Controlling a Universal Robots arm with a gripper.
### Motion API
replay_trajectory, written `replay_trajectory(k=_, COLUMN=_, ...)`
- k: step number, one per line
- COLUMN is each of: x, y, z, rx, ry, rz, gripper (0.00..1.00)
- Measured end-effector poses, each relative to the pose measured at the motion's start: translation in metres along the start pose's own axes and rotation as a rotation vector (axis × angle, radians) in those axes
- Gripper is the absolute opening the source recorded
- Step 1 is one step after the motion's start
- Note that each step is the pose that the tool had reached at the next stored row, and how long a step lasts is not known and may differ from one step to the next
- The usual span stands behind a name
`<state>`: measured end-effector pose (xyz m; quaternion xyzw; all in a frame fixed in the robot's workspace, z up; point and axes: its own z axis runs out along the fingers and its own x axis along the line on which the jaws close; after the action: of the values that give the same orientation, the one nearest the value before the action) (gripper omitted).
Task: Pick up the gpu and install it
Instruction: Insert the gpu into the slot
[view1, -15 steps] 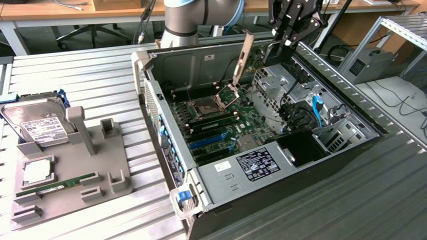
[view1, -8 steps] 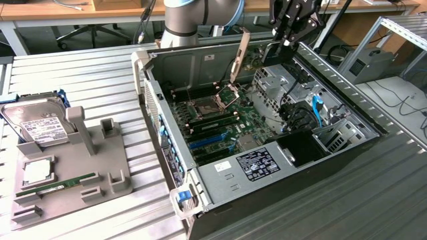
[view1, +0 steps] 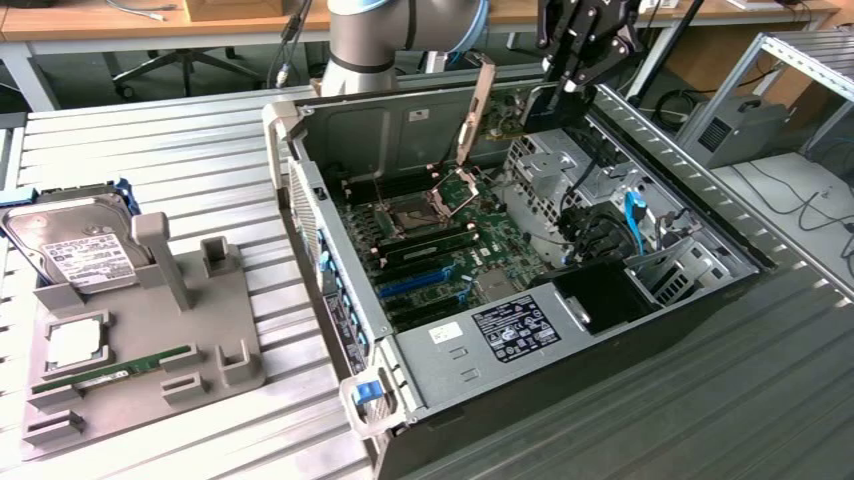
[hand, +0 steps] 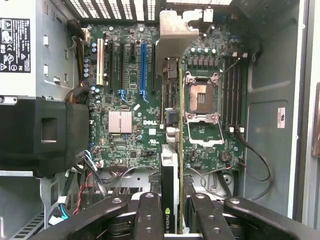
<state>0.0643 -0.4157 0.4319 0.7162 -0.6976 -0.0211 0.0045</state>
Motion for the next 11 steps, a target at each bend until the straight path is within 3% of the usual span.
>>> replay_trajectory(k=6, x=0.000, y=0.0012, z=0.0000, rx=-0.0001, ry=0.0001, rz=0.000, gripper=0.27)
replay_trajectory(k=11, x=0.000, y=0.0136, z=0.0005, rx=0.0005, ry=0.0000, rz=0.000, gripper=0.27)
